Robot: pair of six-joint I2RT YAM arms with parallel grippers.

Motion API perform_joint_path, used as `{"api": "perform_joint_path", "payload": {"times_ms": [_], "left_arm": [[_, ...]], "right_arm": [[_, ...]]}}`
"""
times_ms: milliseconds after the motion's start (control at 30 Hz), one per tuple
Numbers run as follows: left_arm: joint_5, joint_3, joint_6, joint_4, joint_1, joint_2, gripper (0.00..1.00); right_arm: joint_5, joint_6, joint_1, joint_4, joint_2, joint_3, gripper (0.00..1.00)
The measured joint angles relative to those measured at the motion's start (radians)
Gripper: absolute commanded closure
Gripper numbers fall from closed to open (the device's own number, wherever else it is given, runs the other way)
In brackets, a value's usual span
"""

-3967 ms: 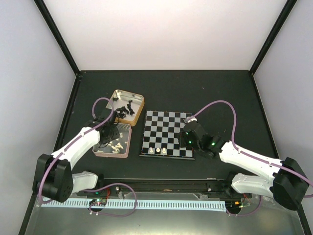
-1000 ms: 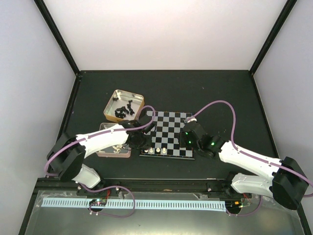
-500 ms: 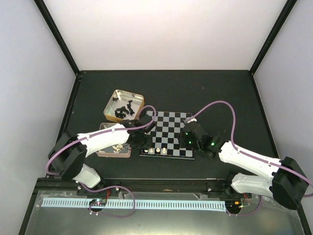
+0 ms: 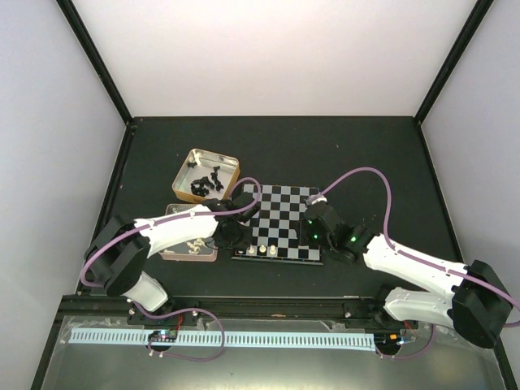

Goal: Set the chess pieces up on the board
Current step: Place the chess piece on the chessboard, then pick up the chess piece from the storage box.

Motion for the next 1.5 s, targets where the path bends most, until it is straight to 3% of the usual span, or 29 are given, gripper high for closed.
{"api": "perform_joint_path", "payload": {"times_ms": [467,667,967,1200,1500], "left_arm": [[-0.015,0.043,0.019,-0.014,0.000,-0.008,0.60],[-0.079,0.053,0.002,-0.016,0.029,-0.095,0.53],[-0.180,-0.067,-0.039,0.038,0.255,-0.307,0.47],[-0.169,-0.177,-0.039,0.062,0.411,-0.314,0.46],[-0.133,-0.178,0.003,0.100,0.500,-0.194,0.64]], "right_arm": [[0.000,0.000,0.000,0.000,0.000,-0.003,0.73],[0.001,0.000,0.000,0.000,-0.005,-0.004,0.73],[0.001,0.000,0.000,0.000,-0.008,-0.004,0.73],[0.001,0.000,0.000,0.000,-0.008,-0.004,0.73],[0.002,0.000,0.000,0.000,-0.008,-0.004,0.73]]}}
